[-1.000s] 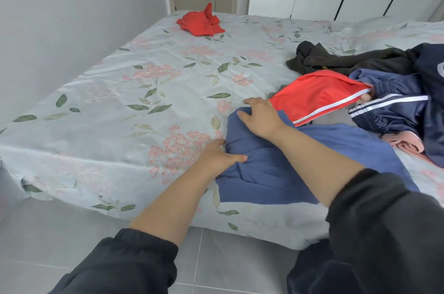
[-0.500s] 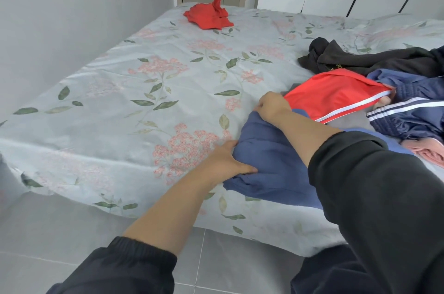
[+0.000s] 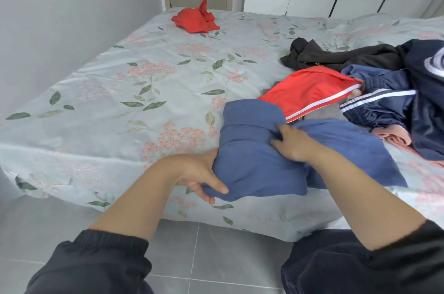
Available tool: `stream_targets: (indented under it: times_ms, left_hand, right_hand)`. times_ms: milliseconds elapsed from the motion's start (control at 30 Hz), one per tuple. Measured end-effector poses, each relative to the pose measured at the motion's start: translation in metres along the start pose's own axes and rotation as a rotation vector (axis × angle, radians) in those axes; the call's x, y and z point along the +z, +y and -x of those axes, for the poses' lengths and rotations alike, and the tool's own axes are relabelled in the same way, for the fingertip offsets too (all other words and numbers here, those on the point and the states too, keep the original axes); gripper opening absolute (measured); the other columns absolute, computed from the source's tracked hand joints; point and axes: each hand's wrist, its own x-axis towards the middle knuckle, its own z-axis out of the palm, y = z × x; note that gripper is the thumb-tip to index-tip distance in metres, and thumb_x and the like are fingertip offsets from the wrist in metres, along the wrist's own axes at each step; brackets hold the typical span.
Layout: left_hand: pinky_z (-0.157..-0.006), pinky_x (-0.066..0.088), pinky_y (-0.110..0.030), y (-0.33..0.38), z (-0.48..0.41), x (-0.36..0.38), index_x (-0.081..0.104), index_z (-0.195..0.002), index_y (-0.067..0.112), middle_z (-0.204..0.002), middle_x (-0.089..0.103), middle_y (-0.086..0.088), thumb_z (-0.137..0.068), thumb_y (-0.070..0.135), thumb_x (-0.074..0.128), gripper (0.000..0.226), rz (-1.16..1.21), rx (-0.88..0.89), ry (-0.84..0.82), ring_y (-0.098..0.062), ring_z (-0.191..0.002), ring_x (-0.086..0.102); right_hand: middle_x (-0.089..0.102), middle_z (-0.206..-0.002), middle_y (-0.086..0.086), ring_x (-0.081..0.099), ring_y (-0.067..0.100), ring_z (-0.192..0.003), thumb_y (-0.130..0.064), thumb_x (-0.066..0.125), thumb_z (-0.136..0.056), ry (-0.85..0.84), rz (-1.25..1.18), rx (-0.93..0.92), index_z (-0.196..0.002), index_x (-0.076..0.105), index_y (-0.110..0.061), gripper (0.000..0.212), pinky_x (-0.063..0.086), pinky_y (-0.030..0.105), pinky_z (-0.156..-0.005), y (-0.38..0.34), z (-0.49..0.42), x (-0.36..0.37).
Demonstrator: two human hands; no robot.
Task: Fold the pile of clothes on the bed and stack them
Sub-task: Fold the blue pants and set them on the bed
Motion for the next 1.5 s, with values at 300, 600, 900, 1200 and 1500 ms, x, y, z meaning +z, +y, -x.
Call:
stream_targets:
  times_ms: [300,600,900,1200,1500]
  left_hand:
    - [-0.091,0.052,-0.045,0.02,-0.021,-0.001,0.066,-0.1,-0.003,-0.1,0.069,-0.021,-0.097,0.039,0.048,0.046,-0.003,0.049,0.687,-0.034,-0.092,0.067]
    - [-0.06,0.047,-0.023,0.021,-0.048,0.01,0.063,-0.103,0.01,-0.093,0.065,-0.004,-0.085,0.012,0.065,0.019,0.352,0.076,0.695,-0.016,-0.077,0.061]
    - [-0.073,0.051,-0.03,-0.011,0.019,-0.051,0.067,-0.092,0.007,-0.087,0.066,-0.008,-0.081,0.006,0.062,0.012,0.278,-0.027,0.94,-0.025,-0.081,0.061]
    - [-0.069,0.047,-0.031,0.013,0.057,-0.057,0.067,-0.095,0.001,-0.084,0.062,-0.009,-0.079,0.01,0.061,0.019,0.03,-0.035,1.007,-0.025,-0.076,0.058]
    - [-0.087,0.04,-0.025,0.127,-0.004,0.02,0.053,-0.131,0.006,-0.132,0.055,-0.013,-0.09,0.017,0.055,0.042,-0.354,0.202,0.988,-0.027,-0.12,0.052]
  right_hand:
    - [0.002,-0.16,0.005,0.007,0.027,-0.146,-0.049,0.03,-0.098,0.06,0.086,-0.038,-0.151,0.011,-0.019,0.064,0.01,0.05,-0.116,0.002,0.038,0.02]
    - [-0.003,-0.16,0.004,0.001,0.027,-0.146,-0.052,0.025,-0.098,0.024,0.027,0.027,-0.152,0.01,-0.024,0.063,0.003,0.05,-0.117,-0.007,0.042,0.042]
    - [-0.009,-0.16,0.007,-0.004,0.028,-0.147,-0.051,0.028,-0.098,-0.068,-0.11,-0.113,-0.153,0.006,-0.02,0.067,0.0,0.047,-0.117,-0.101,0.027,0.059]
    - [0.028,-0.154,0.009,0.032,0.022,-0.138,-0.023,0.049,-0.096,-0.061,-0.569,-0.213,-0.145,0.033,-0.011,0.053,0.028,0.03,-0.111,-0.101,0.045,0.037]
    - [0.055,-0.114,0.015,0.058,0.032,-0.096,-0.017,0.047,-0.097,0.007,-1.353,0.397,-0.114,0.05,-0.009,0.019,0.045,0.039,-0.086,0.036,0.056,-0.04]
